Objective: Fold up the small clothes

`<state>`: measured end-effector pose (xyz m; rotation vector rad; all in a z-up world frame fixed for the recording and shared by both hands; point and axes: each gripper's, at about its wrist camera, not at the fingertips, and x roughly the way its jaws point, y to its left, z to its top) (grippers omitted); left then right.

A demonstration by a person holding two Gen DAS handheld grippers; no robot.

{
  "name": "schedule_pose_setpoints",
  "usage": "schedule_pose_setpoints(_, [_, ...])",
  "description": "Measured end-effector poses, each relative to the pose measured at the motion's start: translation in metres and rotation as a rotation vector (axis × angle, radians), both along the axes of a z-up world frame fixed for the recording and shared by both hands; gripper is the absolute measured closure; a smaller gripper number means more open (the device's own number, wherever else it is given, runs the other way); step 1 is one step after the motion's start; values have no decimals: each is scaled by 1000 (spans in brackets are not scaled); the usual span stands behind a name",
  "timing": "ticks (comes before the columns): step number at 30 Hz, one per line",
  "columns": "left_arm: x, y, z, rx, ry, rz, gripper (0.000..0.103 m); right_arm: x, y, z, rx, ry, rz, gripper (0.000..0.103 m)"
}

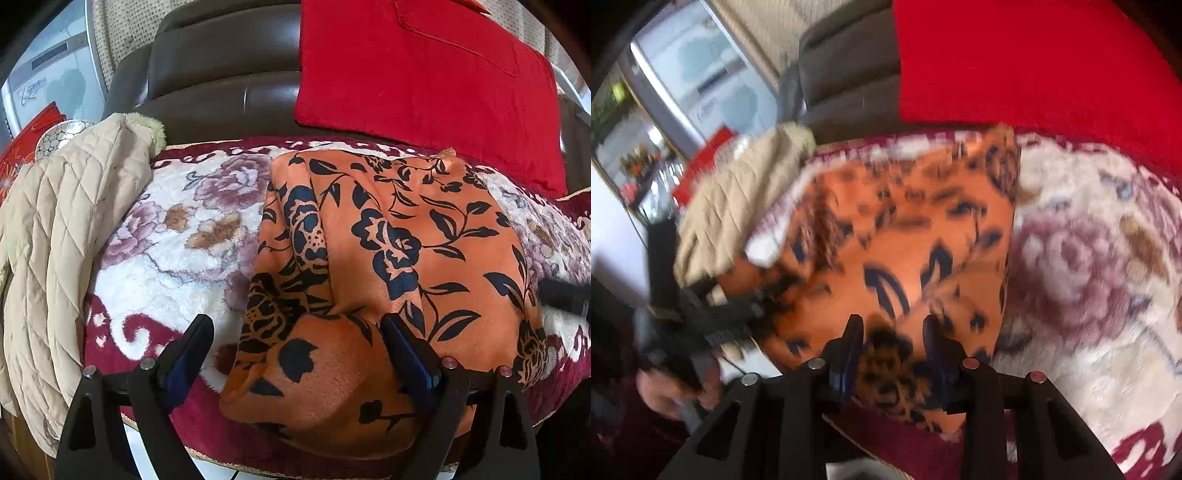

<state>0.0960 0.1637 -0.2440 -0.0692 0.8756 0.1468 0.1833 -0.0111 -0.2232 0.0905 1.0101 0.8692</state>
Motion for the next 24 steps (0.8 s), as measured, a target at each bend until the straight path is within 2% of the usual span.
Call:
schedule_pose_setpoints(3, [-1, 0, 0, 6, -6, -4, 9, 19, 4, 13, -9, -30, -58, 65])
schedule_pose_setpoints(6, [-1, 1, -1, 6, -11, -6, 8, 46, 14, 11, -43, -35, -124, 65])
schedule_pose_setpoints(9, [-1, 1, -2, 4, -14, -11, 8, 74, 21, -8, -83, 6, -165, 65])
schedule_pose_setpoints(12, [0, -1, -2, 13, -10, -13, 8, 97, 33, -44, -110, 118, -171, 64])
schedule_pose_setpoints(18, [1, 0, -3, 22, -5, -11, 7, 86, 31, -25, -131, 78, -165, 65])
schedule_pose_setpoints(21, [0, -1, -3, 28, -4, -8, 7, 67, 14, -5, -48, 82, -157, 66])
schedule_pose_setpoints(24, [0, -2, -2, 33, -2, -6, 7, 38, 4, 11, -3, 58, -102, 66])
